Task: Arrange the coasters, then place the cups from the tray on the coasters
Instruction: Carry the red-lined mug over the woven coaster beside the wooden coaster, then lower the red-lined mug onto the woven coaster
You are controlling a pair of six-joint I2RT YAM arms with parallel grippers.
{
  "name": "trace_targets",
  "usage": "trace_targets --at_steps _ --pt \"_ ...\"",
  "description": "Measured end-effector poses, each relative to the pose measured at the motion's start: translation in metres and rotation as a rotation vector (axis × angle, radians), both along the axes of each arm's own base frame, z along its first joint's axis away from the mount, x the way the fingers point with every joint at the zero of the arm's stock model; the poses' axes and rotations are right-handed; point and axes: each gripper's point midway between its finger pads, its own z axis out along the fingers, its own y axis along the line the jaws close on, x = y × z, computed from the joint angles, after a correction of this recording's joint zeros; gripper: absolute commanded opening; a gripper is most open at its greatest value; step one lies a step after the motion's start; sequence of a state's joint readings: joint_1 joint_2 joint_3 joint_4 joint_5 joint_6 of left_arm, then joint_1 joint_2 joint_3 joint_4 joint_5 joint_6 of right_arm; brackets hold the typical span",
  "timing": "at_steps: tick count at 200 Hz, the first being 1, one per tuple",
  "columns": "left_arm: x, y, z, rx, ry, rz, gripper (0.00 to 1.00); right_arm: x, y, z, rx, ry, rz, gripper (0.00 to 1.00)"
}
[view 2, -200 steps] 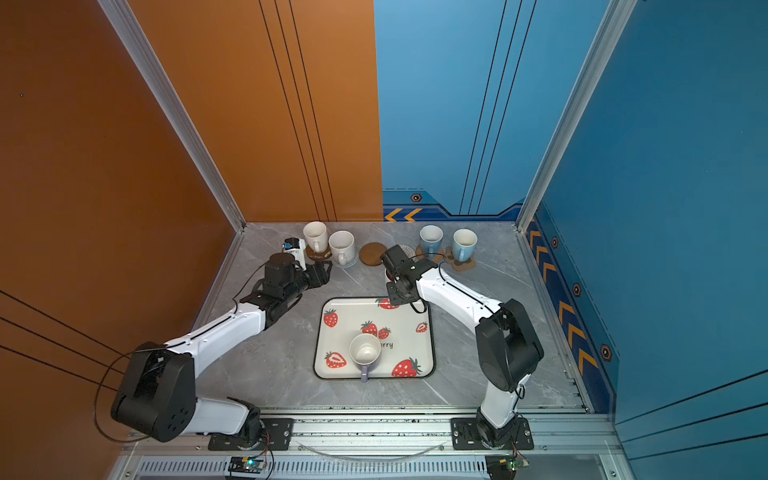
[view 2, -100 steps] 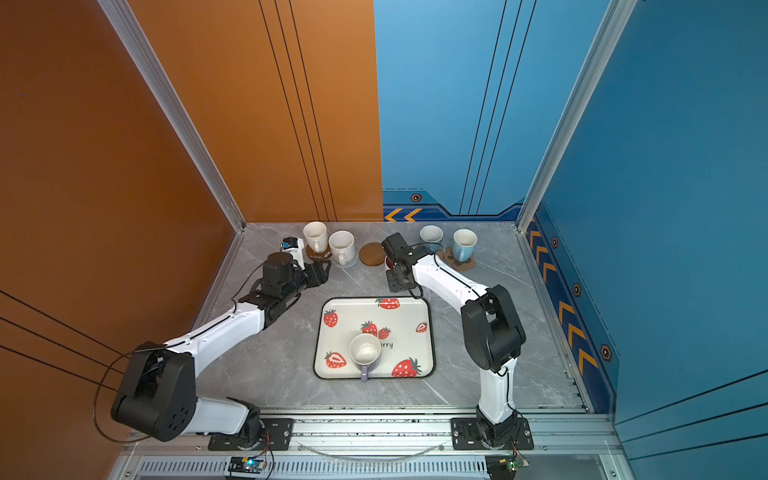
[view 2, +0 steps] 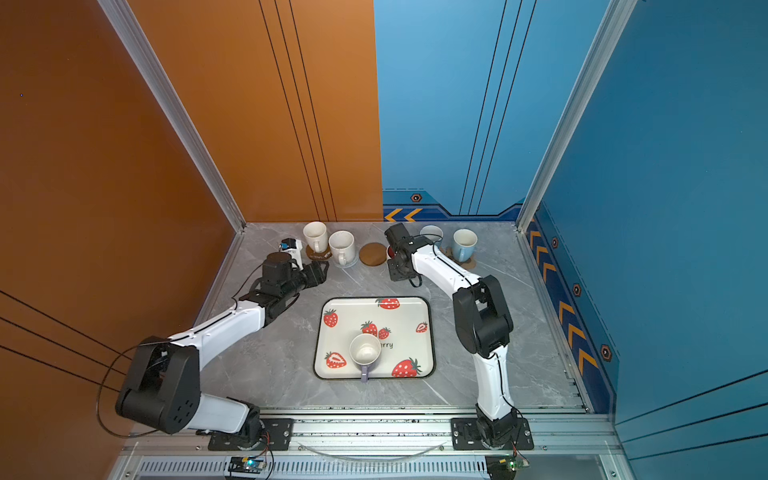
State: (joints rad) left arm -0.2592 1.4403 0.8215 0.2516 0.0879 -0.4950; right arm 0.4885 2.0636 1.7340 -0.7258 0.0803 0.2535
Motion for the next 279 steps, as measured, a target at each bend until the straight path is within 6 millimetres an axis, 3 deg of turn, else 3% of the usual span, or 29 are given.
trace_targets --at_steps 44,167,279 --pt "0.002 0.001 0.0 -0.007 -0.004 0.003 0.71 0.024 -0.004 0.005 0.01 -0.026 -0.016 0.0" --pt "0.003 -0.001 -0.003 -0.029 0.007 -0.008 0.71 0.063 -0.003 0.0 0.013 -0.052 -0.03 0.0" --pt "0.003 -0.004 -0.008 -0.035 0.02 -0.02 0.68 0.077 -0.006 -0.016 0.0 -0.036 -0.036 0.0"
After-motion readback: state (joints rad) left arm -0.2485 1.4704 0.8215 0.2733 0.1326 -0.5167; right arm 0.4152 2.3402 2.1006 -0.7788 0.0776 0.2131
